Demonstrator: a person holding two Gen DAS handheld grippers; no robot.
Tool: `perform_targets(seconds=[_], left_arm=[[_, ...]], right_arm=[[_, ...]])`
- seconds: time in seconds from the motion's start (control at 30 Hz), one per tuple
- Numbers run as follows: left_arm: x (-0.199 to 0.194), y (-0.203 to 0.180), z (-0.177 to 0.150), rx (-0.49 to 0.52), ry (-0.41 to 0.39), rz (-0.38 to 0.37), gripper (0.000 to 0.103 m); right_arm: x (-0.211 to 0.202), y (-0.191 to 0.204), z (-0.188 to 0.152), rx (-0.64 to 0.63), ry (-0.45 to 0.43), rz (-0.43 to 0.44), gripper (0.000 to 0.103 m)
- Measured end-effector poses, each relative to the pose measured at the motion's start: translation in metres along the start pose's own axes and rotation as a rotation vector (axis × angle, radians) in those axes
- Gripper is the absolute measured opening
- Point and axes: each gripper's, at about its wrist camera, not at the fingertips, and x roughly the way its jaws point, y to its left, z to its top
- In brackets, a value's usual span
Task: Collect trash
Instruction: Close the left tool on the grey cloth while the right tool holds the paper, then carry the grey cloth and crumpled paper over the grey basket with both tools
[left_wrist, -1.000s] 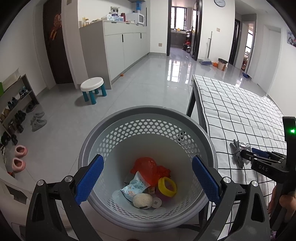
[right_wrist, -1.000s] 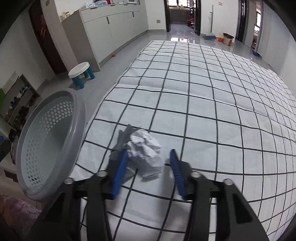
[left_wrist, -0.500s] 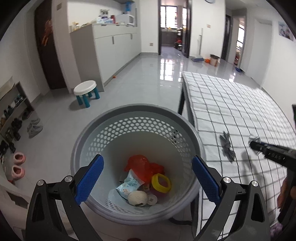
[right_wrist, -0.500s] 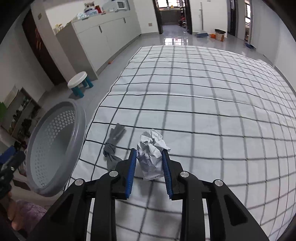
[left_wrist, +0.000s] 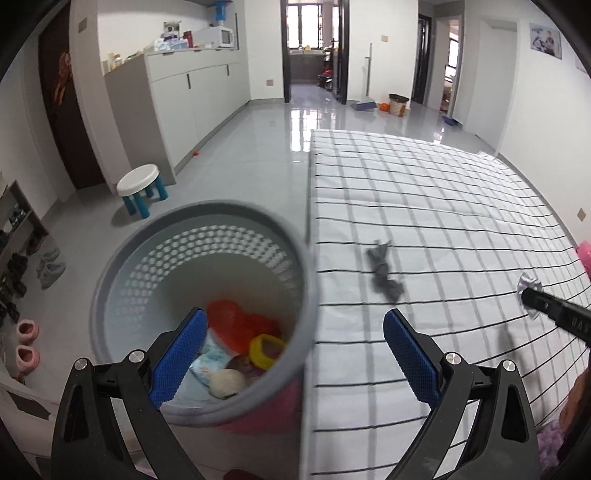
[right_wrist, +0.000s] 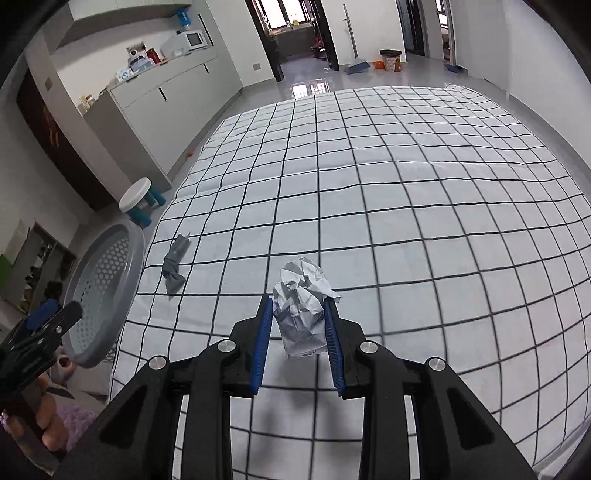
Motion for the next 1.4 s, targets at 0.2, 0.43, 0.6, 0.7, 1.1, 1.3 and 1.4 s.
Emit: perform_targets(seconds=[0.2,0.43,0.6,0.7,1.1,1.3,1.4], left_arm=[[0.023,-0.038,0.010,-0.001,0.020,-0.027,0.095],[0.062,-0.072,0.021,0.032,0.045,-0.011,0.095],[0.086,-0.086,0.024,0.039,0.066,0.014,0.095],[0.094,-0.092,0.024,0.047,0.068,0.023,0.092],[0.111,-0.100,0.023,0.058,0.084,0.034,0.058],[0.102,-0.105,0.013,0.072,0.089,-0.018,0.018],[0.096,-0.104,0.008,0.069,0.094,-0.026,0.018]], right_arm=[[0.004,-0.014,0.002,-0.008,-0.027,0.032,0.028],[0.005,-0.039,0.002,0.050,-0.051,0.094,0.029],[0.000,-0.051,0.001,0.071,-0.067,0.137,0.029],[0.002,-0.053,0.001,0.069,-0.060,0.153,0.029],[0.005,-0.061,0.001,0.061,-0.057,0.188,0.029],[0.005,-0.062,0.001,0.063,-0.059,0.189,0.029],[0.004,-0.059,0.000,0.054,-0.063,0.188,0.029]])
